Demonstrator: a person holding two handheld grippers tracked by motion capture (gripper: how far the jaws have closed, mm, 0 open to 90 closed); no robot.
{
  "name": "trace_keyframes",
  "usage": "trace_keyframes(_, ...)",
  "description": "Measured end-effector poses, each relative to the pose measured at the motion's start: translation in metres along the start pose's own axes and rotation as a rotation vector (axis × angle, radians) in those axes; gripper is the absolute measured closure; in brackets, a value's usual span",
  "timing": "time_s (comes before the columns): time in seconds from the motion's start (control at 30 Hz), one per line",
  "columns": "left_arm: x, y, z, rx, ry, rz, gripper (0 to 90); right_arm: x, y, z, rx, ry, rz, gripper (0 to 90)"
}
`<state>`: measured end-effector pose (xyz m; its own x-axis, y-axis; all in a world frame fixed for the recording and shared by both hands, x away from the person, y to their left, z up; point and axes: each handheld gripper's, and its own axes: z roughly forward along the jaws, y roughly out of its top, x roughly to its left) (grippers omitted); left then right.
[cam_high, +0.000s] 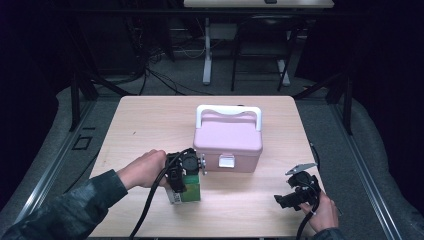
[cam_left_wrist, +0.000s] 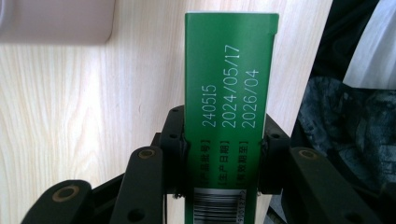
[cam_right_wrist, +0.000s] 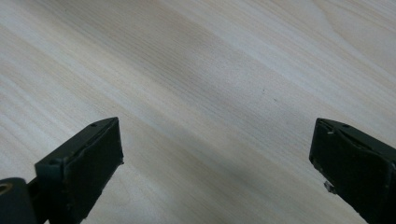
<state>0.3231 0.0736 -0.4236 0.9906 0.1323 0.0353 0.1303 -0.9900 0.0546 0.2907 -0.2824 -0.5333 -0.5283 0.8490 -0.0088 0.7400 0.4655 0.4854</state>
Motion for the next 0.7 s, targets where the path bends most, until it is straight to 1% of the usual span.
trace_keyframes(0.1,0.002,-0.006,-0.001,0.001,-0.004,-0.016,63.1,0.0,0.0,0.0,-0.004,-0.002,0.001,2.0)
trace_keyframes(0.17,0.003,-0.01,-0.002,0.004,0.005,-0.025,63.1,0.0,0.0,0.0,0.002,-0.001,0.001,2.0)
trace_keyframes(0.2,0.004,-0.012,-0.003,0.009,0.002,-0.031,63.1,0.0,0.0,0.0,0.002,-0.001,0.001,2.0)
trace_keyframes(0.23,0.005,-0.014,-0.003,0.011,0.012,-0.035,63.1,0.0,0.0,0.0,0.002,0.001,0.006,2.0)
trace_keyframes(0.27,0.005,-0.016,-0.004,0.011,0.009,-0.04,63.1,0.0,0.0,0.0,0.004,-0.003,0.003,2.0)
trace_keyframes(0.3,0.006,-0.018,-0.004,0.021,0.012,-0.045,63.1,0.001,0.0,0.0,0.003,0.0,0.006,2.0)
trace_keyframes(0.33,0.007,-0.02,-0.004,0.011,0.01,-0.052,63.1,0.001,0.0,0.0,0.003,0.001,0.006,2.0)
trace_keyframes(0.4,0.007,-0.022,-0.005,0.013,0.009,-0.055,63.1,0.001,0.0,0.0,0.005,0.0,0.007,2.0)
trace_keyframes(0.47,0.01,-0.027,-0.006,0.018,0.011,-0.07,63.1,0.001,0.0,0.001,0.003,0.005,0.012,2.1)
trace_keyframes(0.5,0.01,-0.029,-0.006,0.019,0.004,-0.074,63.1,0.001,0.0,0.001,0.004,0.004,0.012,2.0)
trace_keyframes(0.6,0.013,-0.035,-0.007,0.026,0.011,-0.085,63.0,0.001,0.0,0.0,0.004,0.003,0.012,2.1)
trace_keyframes(0.67,0.014,-0.041,-0.007,0.029,0.017,-0.101,63.0,0.0,0.0,0.0,0.005,-0.004,0.003,2.0)
trace_keyframes(0.7,0.016,-0.043,-0.008,0.037,0.013,-0.104,63.0,0.0,0.0,0.0,0.004,-0.001,0.005,2.0)
